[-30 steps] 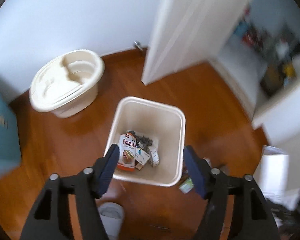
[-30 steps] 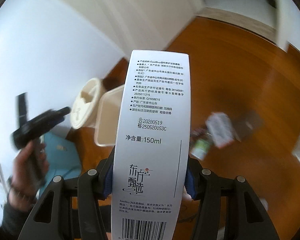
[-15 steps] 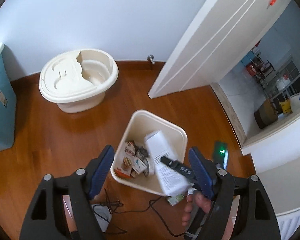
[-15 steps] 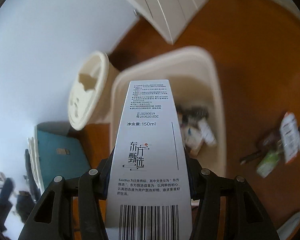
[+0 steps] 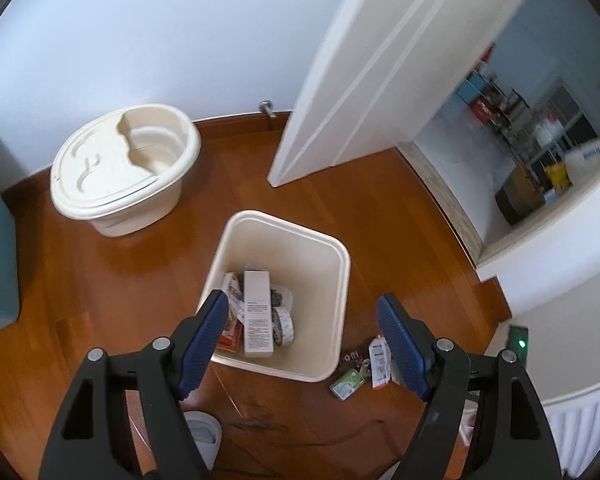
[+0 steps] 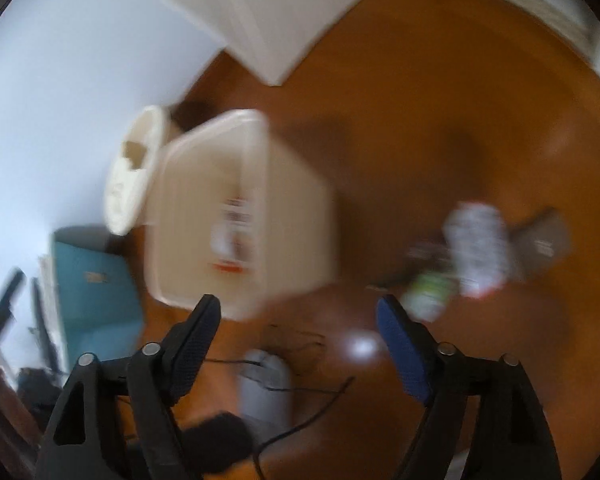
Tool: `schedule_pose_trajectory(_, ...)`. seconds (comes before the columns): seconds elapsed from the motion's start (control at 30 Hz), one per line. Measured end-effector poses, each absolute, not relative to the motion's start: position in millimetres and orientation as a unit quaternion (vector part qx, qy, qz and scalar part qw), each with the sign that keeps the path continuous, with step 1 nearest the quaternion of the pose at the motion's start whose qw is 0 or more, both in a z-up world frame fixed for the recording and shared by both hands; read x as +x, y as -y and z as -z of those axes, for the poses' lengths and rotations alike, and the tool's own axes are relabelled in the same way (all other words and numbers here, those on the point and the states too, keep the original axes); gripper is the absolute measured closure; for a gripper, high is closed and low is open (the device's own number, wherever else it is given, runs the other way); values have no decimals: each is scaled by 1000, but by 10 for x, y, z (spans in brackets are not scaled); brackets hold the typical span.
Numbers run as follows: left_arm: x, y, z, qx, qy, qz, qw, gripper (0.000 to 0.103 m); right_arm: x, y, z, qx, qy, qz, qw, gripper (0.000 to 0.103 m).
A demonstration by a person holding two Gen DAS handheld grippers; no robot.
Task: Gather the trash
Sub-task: 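Grasp the white-orange packet with the right tool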
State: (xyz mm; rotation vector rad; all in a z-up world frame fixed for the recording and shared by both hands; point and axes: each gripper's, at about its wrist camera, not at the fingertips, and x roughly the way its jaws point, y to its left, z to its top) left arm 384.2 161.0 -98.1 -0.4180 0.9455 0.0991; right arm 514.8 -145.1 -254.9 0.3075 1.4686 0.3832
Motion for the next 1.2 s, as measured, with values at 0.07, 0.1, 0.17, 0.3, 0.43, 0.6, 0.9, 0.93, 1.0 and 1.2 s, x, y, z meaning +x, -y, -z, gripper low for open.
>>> schedule_pose_trajectory(0.07, 3869, -1444, 1035, -172, -448, -53, 876, 26, 5004, 1941, 2664, 112, -676, -143, 714, 17)
schedule_pose_trajectory(0.1, 3884, -1313, 1105, -155, -448, -55, 879, 26, 4969, 2095, 2748, 108, -681, -133, 712, 17)
schedule_pose_trajectory(0.17, 3912, -1081, 1239, -132, -457, -48, 878, 26, 4929, 2367, 2973, 92, -690, -116, 708, 17)
schedule_pose_trajectory(0.3, 4073, -496, 1687, -84, -488, -24, 869, 26, 5069, 2536, 3473, 67, -689, -120, 712, 17)
schedule_pose_trajectory(0.43, 4176, -221, 2135, -132, -509, -24, 850, 25, 5351, 2494, 3970, 79, -687, -140, 709, 17)
schedule_pose_trajectory(0.6, 4154, 64, 2644, -105, -526, -19, 844, 25, 5803, 2469, 4534, 122, -691, -133, 700, 16)
schedule_pose_trajectory(0.9, 4208, 202, 2972, -65, -511, -19, 857, 14, 5844, 2137, 5361, 6, -734, -127, 668, 16)
schedule_pose_trajectory(0.93, 4205, 216, 2971, -67, -511, -19, 857, 14, 5832, 2135, 5416, -2, -732, -122, 670, 16)
schedule_pose_trajectory(1.0, 4193, 260, 2967, -65, -509, -13, 858, 14, 5844, 2179, 5453, 18, -722, -124, 680, 14)
schedule_pose_trajectory(1.2, 4101, 372, 2978, -22, -502, -9, 864, 14, 5903, 2463, 5695, 136, -722, -126, 667, 40)
